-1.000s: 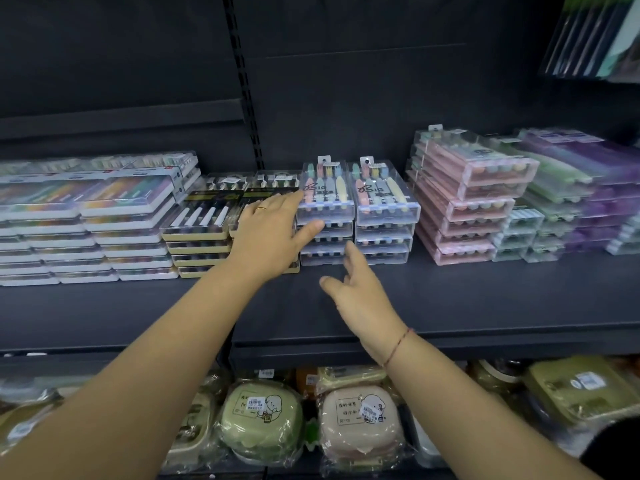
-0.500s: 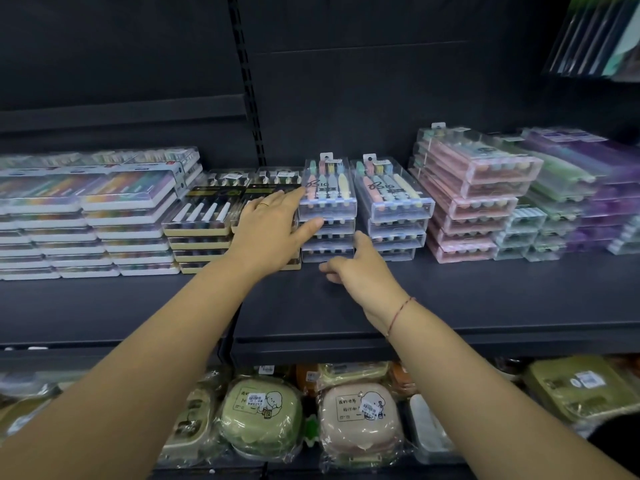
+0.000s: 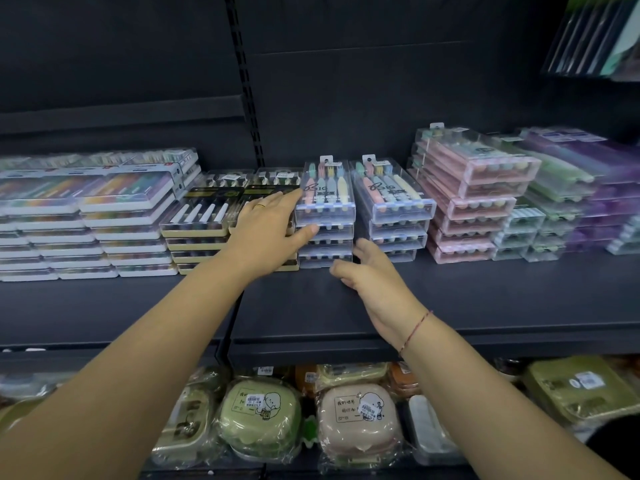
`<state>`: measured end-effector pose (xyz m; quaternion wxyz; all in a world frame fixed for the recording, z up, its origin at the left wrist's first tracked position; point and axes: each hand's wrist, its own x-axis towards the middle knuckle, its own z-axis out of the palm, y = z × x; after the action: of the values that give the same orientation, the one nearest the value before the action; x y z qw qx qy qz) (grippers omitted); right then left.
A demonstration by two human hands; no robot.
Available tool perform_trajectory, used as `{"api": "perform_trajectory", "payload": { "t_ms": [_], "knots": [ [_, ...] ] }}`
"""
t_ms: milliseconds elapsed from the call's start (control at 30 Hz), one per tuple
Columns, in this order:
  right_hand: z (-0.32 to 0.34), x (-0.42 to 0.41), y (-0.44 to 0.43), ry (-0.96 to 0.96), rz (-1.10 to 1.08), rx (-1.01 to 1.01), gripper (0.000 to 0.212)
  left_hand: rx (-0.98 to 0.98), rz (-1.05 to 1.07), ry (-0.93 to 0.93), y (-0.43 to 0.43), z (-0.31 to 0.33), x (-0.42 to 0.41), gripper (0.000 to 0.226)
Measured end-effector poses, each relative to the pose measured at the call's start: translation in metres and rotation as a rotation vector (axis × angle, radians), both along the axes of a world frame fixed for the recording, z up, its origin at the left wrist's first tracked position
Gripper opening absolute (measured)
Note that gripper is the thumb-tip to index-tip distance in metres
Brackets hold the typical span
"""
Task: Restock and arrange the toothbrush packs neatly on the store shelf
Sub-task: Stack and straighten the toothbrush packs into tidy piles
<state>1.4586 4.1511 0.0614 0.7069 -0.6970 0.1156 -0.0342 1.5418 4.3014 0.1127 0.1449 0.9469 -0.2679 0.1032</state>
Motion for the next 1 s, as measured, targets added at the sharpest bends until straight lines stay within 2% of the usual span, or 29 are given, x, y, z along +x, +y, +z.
{"api": "perform_trajectory", "payload": {
  "t_ms": [233, 300, 367, 433, 533, 667, 933, 1000],
  "knots": [
    [0.004, -0.010, 0.000, -0.012, 0.044, -0.003, 0.084, 0.042, -0.006, 0.002, 0.001, 0.002, 0.001, 0.092],
    [0.007, -0.018, -0.003, -0.006, 0.037, -0.126, 0.078, 0.061, -0.006, -0.007, 0.000, 0.002, 0.002, 0.094],
    [0.009, -0.029, -0.012, -0.031, -0.076, -0.277, 0.064, 0.070, -0.004, -0.020, -0.001, 0.003, 0.004, 0.096],
    [0.010, -0.038, -0.027, -0.087, -0.275, -0.335, 0.053, 0.066, 0.000, -0.064, -0.003, 0.005, 0.004, 0.095],
    [0.005, -0.037, -0.045, -0.083, -0.386, -0.377, 0.064, 0.063, -0.040, -0.155, -0.015, 0.006, 0.003, 0.093],
    [-0.002, -0.021, -0.052, -0.034, -0.294, -0.332, 0.078, 0.109, -0.129, -0.168, -0.035, 0.004, 0.002, 0.093],
    [-0.003, 0.009, -0.070, -0.047, -0.293, -0.170, 0.067, 0.095, -0.137, -0.142, -0.037, 0.000, 0.005, 0.087],
    [-0.005, 0.017, -0.078, -0.037, -0.280, -0.132, 0.077, 0.092, -0.142, -0.157, -0.041, 0.004, 0.004, 0.088]
  ]
}}
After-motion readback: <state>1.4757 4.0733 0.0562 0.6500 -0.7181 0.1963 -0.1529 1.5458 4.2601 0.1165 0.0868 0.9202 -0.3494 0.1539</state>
